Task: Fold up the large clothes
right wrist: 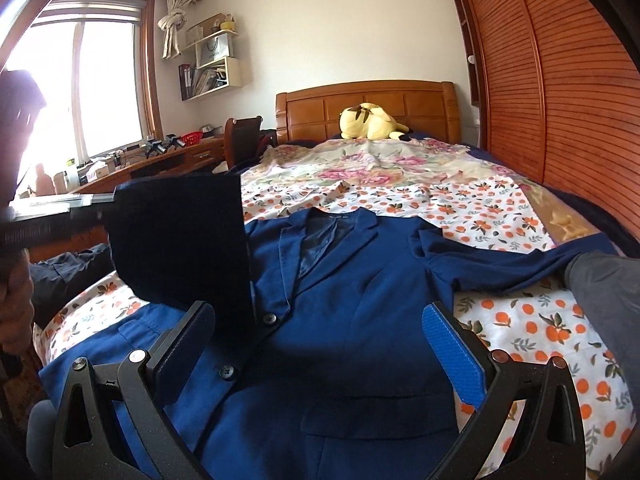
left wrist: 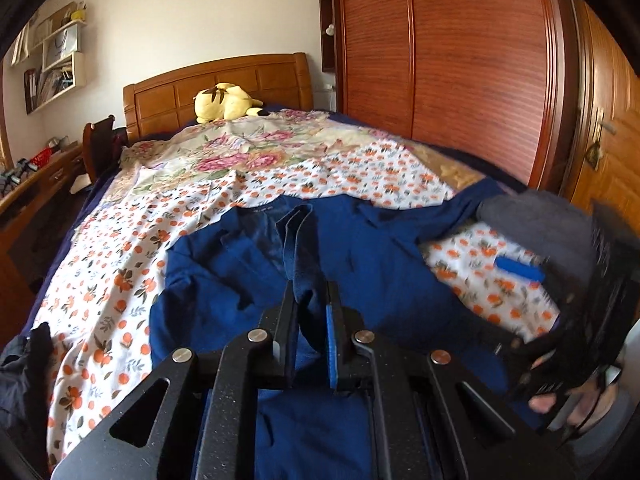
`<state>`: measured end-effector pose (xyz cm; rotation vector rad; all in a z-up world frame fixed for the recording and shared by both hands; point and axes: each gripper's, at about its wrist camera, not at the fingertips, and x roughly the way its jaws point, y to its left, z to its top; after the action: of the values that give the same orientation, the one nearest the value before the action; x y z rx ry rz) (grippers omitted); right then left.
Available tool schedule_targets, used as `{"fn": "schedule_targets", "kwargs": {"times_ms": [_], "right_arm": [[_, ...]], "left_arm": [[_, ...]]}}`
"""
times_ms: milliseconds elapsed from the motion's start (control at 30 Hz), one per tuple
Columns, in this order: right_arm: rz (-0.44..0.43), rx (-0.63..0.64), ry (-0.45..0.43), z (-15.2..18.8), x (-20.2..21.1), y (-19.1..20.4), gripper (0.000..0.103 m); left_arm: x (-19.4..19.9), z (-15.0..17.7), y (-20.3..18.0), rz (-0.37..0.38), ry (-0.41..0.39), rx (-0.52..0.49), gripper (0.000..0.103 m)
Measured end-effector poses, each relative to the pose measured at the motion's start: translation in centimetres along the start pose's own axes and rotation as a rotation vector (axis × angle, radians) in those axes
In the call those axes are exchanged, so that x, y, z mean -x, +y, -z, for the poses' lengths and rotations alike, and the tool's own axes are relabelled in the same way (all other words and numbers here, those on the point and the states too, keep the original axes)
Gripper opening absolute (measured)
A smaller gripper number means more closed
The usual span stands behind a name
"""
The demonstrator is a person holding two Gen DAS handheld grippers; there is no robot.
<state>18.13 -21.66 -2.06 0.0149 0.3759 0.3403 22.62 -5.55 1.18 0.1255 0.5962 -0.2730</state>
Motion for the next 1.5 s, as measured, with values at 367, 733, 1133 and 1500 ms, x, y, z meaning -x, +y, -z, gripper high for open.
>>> {"fn": "schedule_targets", "kwargs": {"times_ms": [367,733,1133,1500], "right_arm": [[0.033,0.017,0.044,-0.3,0.1,0.4,0.103],[-0.059,0.047,0.077,-0.8,-1.2,3.1,0.103],[-0.196,0.142,0.256,0.3,-7.6,7.6,0.099],[-0.238,0.132,0.383,1.2,-12.0,6.3,0.028]], "left_arm": [[1.7,7.2,1.2,0.013,0.024,0.089,0.037],[4.1,12.4,4.2,-0.059,0.052,0.180,0.037],[5.7,14.5,7.9,-0.078,0.044,0.252,0.077],[6.5,16.1,10.1,-0.130,0.056,0.262,0.077]]}}
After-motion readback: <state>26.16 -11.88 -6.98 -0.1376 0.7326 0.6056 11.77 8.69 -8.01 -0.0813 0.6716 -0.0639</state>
